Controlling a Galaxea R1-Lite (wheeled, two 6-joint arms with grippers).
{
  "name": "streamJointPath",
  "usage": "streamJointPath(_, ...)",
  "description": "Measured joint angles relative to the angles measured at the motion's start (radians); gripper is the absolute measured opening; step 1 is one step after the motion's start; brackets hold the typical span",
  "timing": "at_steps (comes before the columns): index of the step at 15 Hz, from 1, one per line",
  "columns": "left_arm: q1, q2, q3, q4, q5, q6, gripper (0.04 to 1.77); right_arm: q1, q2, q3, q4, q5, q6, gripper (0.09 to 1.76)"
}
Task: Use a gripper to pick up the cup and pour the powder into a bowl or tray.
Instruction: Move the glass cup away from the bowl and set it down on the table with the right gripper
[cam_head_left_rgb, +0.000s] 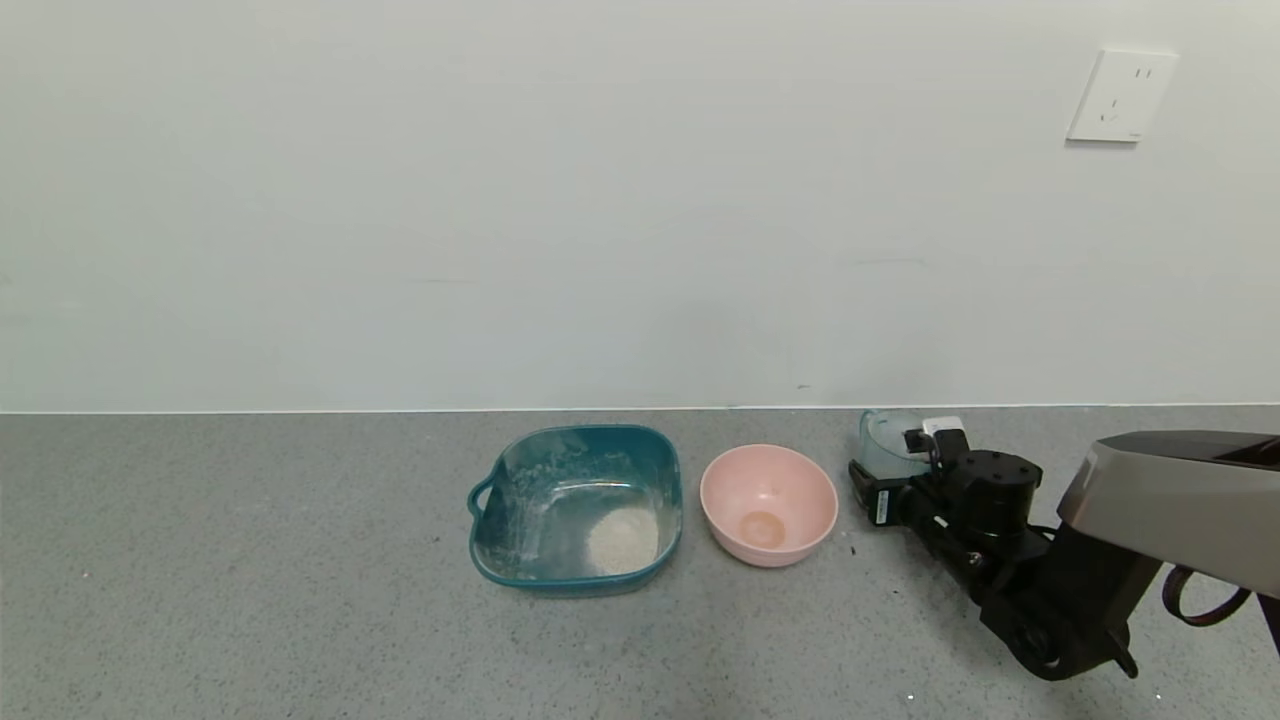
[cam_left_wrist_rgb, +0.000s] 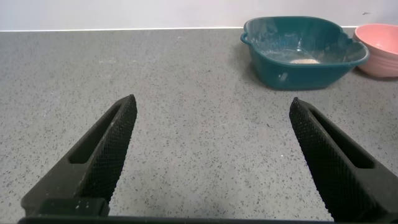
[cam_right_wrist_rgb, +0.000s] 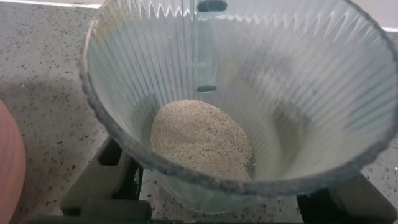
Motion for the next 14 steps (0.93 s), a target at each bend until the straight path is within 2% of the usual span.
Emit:
streamJointPath(3, 0.000, 0.000, 0.000, 0.000, 0.000, 0.000, 1.76, -0.001, -0.001, 0.001, 0.002, 0.002, 0.001, 1.49)
streamJointPath(9, 0.000, 0.000, 0.000, 0.000, 0.000, 0.000, 1.76, -0.004, -0.018, 0.022, 0.011, 0.026, 0.002, 1.61)
streamJointPath(14, 0.000, 0.000, 0.000, 0.000, 0.000, 0.000, 1.76, -0.001, -0.117, 0.093, 0.131, 0.047, 0.002, 1.65)
